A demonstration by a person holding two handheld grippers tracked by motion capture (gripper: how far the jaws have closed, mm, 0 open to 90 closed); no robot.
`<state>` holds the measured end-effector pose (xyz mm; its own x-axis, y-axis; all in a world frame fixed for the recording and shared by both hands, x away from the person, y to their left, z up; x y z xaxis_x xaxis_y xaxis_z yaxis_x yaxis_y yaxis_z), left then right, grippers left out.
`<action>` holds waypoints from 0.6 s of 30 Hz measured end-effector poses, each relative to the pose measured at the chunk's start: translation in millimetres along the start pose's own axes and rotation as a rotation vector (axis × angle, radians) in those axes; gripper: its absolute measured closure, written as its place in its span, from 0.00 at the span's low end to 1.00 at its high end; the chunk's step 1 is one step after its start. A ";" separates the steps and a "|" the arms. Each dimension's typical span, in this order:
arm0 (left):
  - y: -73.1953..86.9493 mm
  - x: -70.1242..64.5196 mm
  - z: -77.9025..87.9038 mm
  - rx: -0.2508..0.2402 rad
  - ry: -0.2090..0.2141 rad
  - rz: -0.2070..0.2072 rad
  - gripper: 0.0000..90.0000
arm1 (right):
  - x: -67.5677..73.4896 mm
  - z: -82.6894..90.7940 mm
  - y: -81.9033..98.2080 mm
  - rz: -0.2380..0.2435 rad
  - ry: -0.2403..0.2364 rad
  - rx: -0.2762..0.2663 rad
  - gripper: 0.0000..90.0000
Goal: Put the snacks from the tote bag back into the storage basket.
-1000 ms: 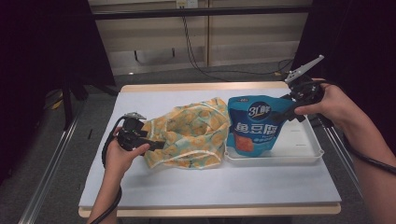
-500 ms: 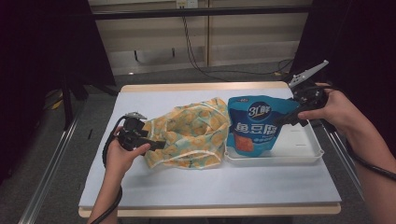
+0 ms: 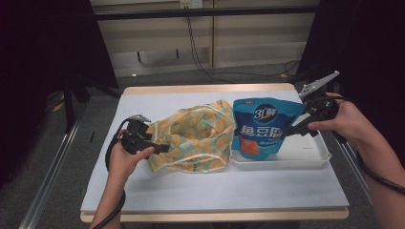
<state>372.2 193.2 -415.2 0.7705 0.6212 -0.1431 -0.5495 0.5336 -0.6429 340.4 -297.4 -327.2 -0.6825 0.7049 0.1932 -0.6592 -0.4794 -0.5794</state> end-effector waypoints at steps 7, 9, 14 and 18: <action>0.2 -0.4 -0.6 -0.007 -0.001 0.011 0.07 | -0.4 -2.8 11.2 0.006 0.009 -0.003 0.10; 0.1 -0.4 -0.3 -0.007 -0.001 0.009 0.07 | -0.1 -3.8 14.2 0.006 0.004 -0.011 0.10; 0.1 0.1 0.0 0.003 0.001 -0.003 0.07 | 0.0 -4.4 22.3 0.004 0.002 -0.013 0.10; -0.1 -0.6 -1.0 0.000 0.001 0.002 0.07 | -0.2 -3.4 27.0 -0.005 0.006 -0.011 0.10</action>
Point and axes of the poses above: each handheld gripper's, and its own axes: z roughly backward along the jaws, y roughly out of its underside, x roughly to its left, the point moved 2 cm from there along -z, roughly forward along the jaws, and after that the axes turned 7 degrees about -z, right-handed, at the moved point
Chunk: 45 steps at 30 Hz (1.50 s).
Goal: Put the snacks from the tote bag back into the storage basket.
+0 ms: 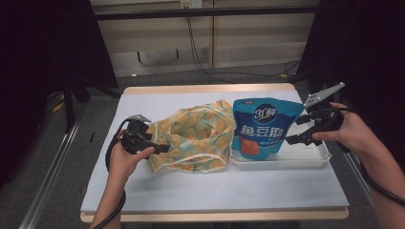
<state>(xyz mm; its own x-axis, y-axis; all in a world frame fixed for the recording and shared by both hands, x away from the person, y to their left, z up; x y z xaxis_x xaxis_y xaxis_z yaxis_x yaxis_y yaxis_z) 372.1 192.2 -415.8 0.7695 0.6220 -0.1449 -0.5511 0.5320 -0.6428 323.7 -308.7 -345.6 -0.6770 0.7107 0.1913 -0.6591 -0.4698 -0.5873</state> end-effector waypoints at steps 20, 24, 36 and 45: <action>0.7 0.6 0.4 0.008 -0.001 -0.003 0.07 | 2.3 -11.3 23.6 0.003 0.011 -0.011 0.10; 1.0 0.9 0.6 0.013 0.002 -0.004 0.07 | 3.5 -15.1 29.2 -0.005 0.007 -0.003 0.10; 1.3 1.0 0.1 0.010 0.003 -0.001 0.07 | 3.7 -22.9 46.0 -0.014 0.004 -0.004 0.10; 1.8 1.0 -0.2 -0.001 -0.007 0.011 0.07 | 5.4 -26.6 59.3 -0.025 0.004 -0.015 0.10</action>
Point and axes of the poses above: each handheld gripper's, and its own axes: z roughly backward along the jaws, y roughly out of its underside, x roughly to its left, the point moved 2 cm from there along -z, roughly forward along the jaws, and after that the axes turned 7 degrees about -z, right-handed, at the moved point
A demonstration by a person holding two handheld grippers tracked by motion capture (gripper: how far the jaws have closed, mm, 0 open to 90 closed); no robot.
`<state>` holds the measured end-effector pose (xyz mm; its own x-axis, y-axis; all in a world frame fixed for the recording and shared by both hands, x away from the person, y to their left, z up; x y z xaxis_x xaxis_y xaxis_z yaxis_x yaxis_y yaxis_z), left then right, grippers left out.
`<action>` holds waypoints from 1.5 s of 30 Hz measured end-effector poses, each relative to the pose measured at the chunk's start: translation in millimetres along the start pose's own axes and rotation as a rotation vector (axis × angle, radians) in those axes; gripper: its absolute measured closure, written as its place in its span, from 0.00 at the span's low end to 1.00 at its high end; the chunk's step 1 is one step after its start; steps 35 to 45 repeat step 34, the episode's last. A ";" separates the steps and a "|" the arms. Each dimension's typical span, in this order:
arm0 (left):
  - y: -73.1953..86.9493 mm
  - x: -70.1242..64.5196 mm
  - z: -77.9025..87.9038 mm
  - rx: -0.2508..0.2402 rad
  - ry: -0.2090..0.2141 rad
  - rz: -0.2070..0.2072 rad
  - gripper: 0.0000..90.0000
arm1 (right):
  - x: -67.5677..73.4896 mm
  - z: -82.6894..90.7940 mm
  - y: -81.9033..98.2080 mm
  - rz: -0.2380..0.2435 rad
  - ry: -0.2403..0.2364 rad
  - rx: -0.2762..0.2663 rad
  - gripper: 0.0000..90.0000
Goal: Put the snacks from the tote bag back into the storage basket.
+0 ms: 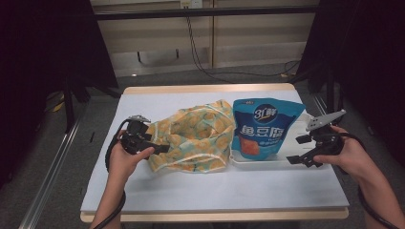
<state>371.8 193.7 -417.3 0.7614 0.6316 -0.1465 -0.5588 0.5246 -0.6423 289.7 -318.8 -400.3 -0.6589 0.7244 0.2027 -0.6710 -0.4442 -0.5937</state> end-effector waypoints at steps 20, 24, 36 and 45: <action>1.3 1.6 1.0 -0.003 -0.009 0.005 0.06 | 7.1 -10.2 26.9 -0.014 -0.012 -0.045 0.10; 1.2 2.0 2.6 -0.004 -0.001 0.004 0.06 | 7.7 -9.4 28.7 -0.017 0.000 -0.050 0.10; 0.5 1.2 4.6 -0.007 0.003 0.002 0.06 | 11.7 -14.2 31.6 -0.003 -0.006 -0.041 0.10; 0.5 1.2 4.6 -0.007 0.003 0.002 0.06 | 11.7 -14.2 31.6 -0.003 -0.006 -0.041 0.10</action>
Point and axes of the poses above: each handheld gripper's, and its own axes: z roughly backward along the jaws, y roughly out of its underside, x roughly to its left, the point moved 2 cm from there along -z, roughly forward along the jaws, and after that the axes turned 7 degrees about -z, right-handed, at the moved point
